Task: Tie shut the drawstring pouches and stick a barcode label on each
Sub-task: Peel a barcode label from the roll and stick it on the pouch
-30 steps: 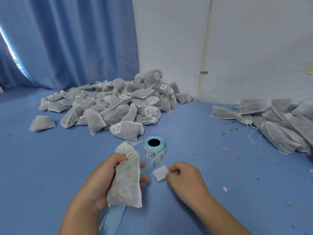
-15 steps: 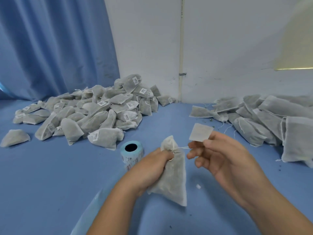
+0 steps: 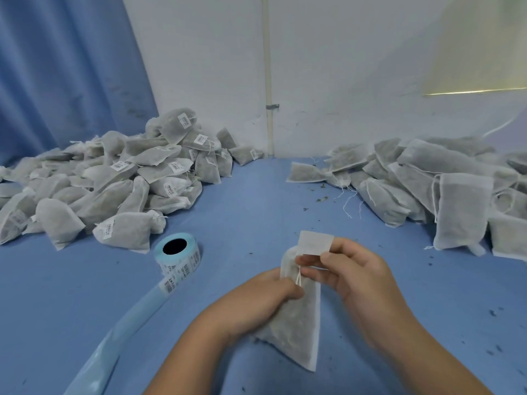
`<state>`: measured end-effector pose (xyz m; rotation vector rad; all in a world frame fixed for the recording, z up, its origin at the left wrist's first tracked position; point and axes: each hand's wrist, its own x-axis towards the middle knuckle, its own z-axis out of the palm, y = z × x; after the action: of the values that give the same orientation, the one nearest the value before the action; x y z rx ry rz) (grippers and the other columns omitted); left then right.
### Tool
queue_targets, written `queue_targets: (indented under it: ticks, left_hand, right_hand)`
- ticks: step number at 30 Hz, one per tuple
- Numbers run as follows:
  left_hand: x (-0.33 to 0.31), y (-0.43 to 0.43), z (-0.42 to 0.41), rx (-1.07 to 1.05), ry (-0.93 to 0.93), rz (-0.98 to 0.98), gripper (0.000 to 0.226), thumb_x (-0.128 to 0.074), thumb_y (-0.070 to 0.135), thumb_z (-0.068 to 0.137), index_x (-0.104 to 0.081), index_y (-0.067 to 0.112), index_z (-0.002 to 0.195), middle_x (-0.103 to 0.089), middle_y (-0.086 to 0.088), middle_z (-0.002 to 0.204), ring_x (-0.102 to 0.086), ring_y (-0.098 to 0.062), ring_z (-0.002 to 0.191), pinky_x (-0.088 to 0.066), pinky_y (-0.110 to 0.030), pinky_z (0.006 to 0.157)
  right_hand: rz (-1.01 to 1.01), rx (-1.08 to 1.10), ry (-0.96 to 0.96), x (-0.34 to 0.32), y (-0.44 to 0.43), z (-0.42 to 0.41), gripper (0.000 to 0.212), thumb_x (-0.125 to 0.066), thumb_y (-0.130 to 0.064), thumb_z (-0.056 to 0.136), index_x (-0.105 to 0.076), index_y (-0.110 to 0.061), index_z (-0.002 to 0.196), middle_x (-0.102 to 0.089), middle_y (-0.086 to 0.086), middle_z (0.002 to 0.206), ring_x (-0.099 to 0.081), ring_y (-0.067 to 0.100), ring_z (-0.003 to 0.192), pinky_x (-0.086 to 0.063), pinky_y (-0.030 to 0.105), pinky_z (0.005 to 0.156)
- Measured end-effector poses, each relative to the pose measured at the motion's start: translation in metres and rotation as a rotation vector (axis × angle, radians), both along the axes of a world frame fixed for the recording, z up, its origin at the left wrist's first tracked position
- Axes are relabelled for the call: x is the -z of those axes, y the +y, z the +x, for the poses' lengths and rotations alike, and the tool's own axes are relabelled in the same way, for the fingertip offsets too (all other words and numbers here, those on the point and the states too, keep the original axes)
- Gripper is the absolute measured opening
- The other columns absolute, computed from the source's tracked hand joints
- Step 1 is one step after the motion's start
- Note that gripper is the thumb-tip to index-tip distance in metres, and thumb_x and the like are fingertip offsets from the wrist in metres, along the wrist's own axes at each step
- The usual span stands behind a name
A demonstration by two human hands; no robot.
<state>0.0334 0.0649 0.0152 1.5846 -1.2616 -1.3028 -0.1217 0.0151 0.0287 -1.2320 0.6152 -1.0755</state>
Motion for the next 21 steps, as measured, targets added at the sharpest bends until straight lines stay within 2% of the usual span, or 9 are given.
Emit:
queue_targets:
  ticks: [4,8,10,12,15,18,21]
  left_hand:
    - [0.003,0.004,0.003,-0.001,0.062,0.037,0.045,-0.058,0.038,0.062,-0.068,0.02,0.103,-0.066,-0.006,0.095,-0.058,-0.023,0.089,-0.039,-0.043,0.082]
    - [0.003,0.005,0.003,-0.022,0.123,0.03,0.039,-0.061,0.035,0.067,-0.072,0.019,0.101,-0.07,-0.005,0.095,-0.063,-0.021,0.089,-0.043,-0.038,0.084]
    - [0.003,0.007,0.003,-0.032,0.154,0.024,0.037,-0.064,0.033,0.07,-0.073,0.019,0.102,-0.073,-0.009,0.1,-0.066,-0.022,0.091,-0.045,-0.037,0.084]
    - [0.003,0.009,0.003,-0.05,0.18,0.016,0.034,-0.066,0.031,0.071,-0.073,0.019,0.102,-0.074,-0.008,0.098,-0.068,-0.02,0.087,-0.048,-0.031,0.076]
    - [0.001,0.01,0.002,-0.071,0.211,0.027,0.034,-0.067,0.028,0.073,-0.072,0.012,0.102,-0.073,-0.007,0.09,-0.067,-0.018,0.076,-0.049,-0.024,0.062]
    - [-0.001,0.012,0.003,-0.081,0.227,0.043,0.037,-0.068,0.028,0.075,-0.072,0.006,0.104,-0.073,-0.012,0.095,-0.068,-0.021,0.083,-0.05,-0.027,0.071]
    - [-0.003,0.013,0.004,-0.078,0.236,0.056,0.033,-0.066,0.03,0.075,-0.075,0.009,0.099,-0.074,-0.01,0.094,-0.068,-0.02,0.082,-0.05,-0.026,0.07]
  right_hand:
    - [-0.013,0.023,0.046,0.002,0.002,-0.001,0.029,-0.049,0.006,0.088,-0.074,-0.008,0.08,-0.074,0.014,0.087,-0.072,0.025,0.089,-0.057,0.037,0.082]
    - [-0.069,0.099,0.107,0.003,0.004,-0.001,0.016,-0.055,0.005,0.086,-0.069,-0.004,0.084,-0.075,0.008,0.082,-0.072,0.023,0.081,-0.058,0.034,0.081]
    - [-0.102,0.168,0.153,0.004,0.004,0.0,0.013,-0.06,0.001,0.085,-0.068,-0.009,0.081,-0.074,0.002,0.077,-0.072,0.021,0.075,-0.059,0.036,0.079]
    - [-0.208,0.235,0.237,0.006,0.004,0.001,0.017,-0.064,-0.003,0.082,-0.068,-0.019,0.076,-0.072,-0.004,0.076,-0.071,0.019,0.074,-0.057,0.037,0.077]
    - [-0.426,0.284,0.351,0.01,0.006,0.001,0.025,-0.067,-0.001,0.08,-0.069,-0.025,0.078,-0.07,-0.013,0.08,-0.068,0.006,0.08,-0.052,0.022,0.07]
    - [-0.696,0.334,0.44,0.013,0.006,0.0,0.027,-0.067,0.007,0.078,-0.071,-0.02,0.084,-0.067,-0.014,0.082,-0.064,0.002,0.085,-0.048,0.01,0.062]
    - [-0.879,0.373,0.439,0.015,0.004,-0.001,0.022,-0.063,0.005,0.078,-0.071,-0.013,0.087,-0.065,-0.008,0.085,-0.06,0.001,0.083,-0.049,0.011,0.062]
